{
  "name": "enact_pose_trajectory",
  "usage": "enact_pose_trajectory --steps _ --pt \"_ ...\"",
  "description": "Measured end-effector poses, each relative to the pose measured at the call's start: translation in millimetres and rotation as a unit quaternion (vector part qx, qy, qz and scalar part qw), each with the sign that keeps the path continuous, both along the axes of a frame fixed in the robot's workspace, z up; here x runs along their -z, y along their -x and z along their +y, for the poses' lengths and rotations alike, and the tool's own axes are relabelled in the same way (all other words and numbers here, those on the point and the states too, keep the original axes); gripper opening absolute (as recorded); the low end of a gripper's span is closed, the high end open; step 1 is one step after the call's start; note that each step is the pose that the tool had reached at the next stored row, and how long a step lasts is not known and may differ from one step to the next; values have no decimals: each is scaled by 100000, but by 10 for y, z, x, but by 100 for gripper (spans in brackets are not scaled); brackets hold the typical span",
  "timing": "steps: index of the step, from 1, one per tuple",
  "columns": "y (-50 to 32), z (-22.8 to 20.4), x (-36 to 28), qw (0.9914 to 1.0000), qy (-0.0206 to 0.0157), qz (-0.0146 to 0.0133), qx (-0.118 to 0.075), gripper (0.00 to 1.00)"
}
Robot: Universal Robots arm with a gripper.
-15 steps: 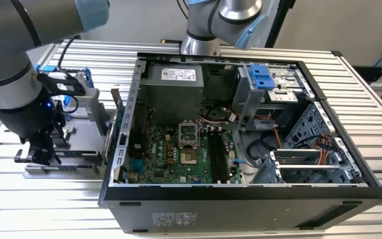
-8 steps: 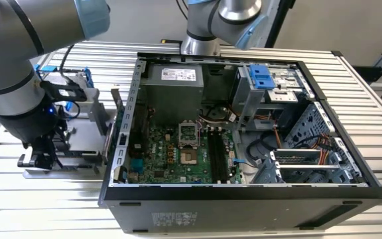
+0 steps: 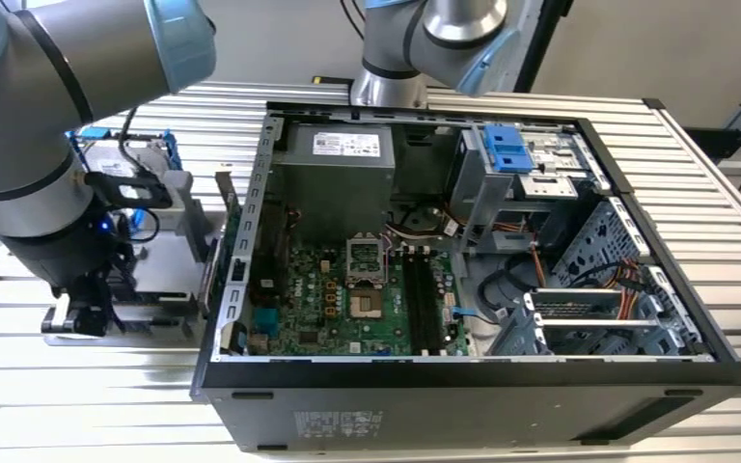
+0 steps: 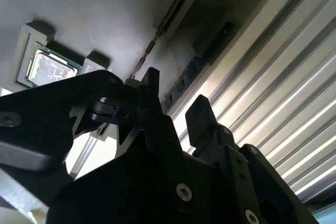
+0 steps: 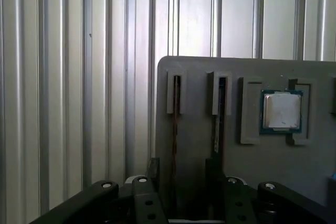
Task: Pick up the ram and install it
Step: 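Pick up the ram and move it above insertion slot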
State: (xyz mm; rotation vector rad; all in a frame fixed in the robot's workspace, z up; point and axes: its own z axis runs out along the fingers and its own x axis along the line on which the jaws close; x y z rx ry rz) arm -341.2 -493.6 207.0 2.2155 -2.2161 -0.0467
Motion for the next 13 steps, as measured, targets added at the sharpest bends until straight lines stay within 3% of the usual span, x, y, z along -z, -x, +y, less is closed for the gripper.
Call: enact_pose_trajectory --steps 9,13 --pt "12 -3 131 100000 20 -1 46 100" --pt "13 -4 137 100000 41 6 54 100"
